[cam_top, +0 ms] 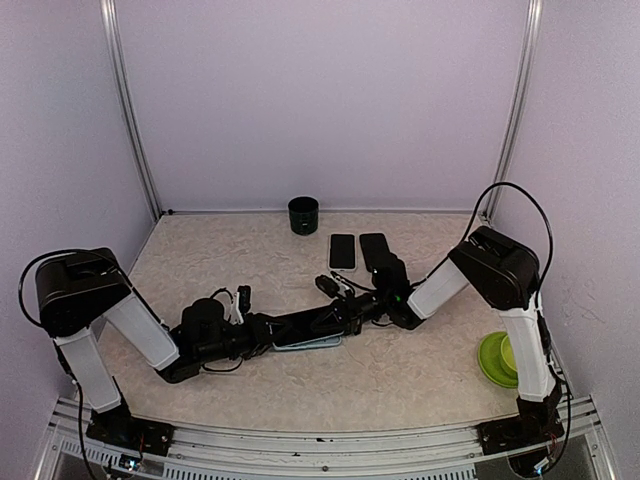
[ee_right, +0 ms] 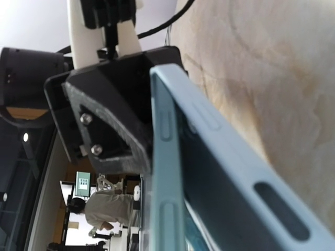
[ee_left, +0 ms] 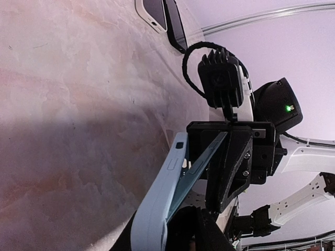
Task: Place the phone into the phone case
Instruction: Install the phone into the phone case.
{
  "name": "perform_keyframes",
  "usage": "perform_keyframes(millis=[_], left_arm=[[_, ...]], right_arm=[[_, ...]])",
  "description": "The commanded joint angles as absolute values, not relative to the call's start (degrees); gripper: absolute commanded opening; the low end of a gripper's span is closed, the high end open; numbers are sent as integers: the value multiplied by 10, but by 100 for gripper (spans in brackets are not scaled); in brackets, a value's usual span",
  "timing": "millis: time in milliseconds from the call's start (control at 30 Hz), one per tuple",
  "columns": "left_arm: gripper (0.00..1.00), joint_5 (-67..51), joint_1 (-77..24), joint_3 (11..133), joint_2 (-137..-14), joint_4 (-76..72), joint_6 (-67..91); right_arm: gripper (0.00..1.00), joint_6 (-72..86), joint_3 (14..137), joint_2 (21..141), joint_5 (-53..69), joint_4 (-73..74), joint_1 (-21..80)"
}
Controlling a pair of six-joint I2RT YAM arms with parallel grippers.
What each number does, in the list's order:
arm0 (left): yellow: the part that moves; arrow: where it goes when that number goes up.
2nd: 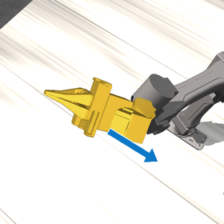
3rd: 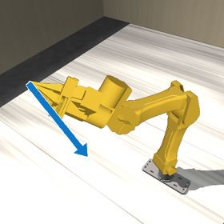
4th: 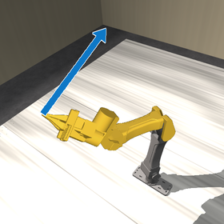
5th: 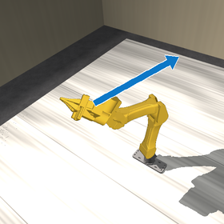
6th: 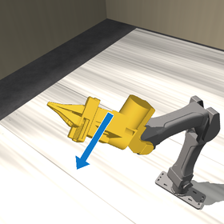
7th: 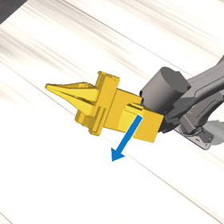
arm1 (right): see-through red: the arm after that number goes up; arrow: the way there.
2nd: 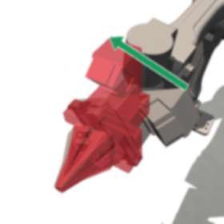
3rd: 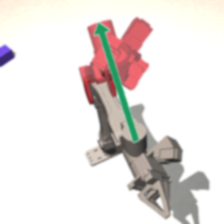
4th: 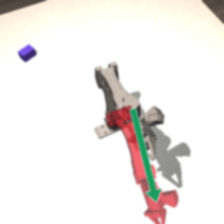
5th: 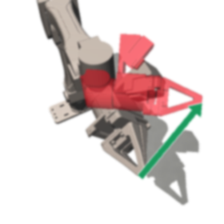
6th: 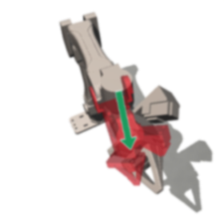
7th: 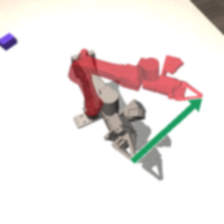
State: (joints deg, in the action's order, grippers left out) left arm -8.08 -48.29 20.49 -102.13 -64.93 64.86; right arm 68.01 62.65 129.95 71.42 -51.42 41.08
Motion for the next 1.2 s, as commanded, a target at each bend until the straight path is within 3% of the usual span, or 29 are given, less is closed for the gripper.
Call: perform_keyframes(millis=[0,267,433,1167], left_arm=[[27,-146,-495,218,-1015,-725,639],[21,-149,-495,220,-1001,-719,637],[11,-153,-496,221,-995,-718,637],[0,-152,-497,218,-971,-710,644]], right_arm=[[0,687,626,1278,708,-552,427],[0,700,624,1280,712,-573,427],[7,703,626,1277,714,-579,427],[28,708,615,1267,725,-590,415]])
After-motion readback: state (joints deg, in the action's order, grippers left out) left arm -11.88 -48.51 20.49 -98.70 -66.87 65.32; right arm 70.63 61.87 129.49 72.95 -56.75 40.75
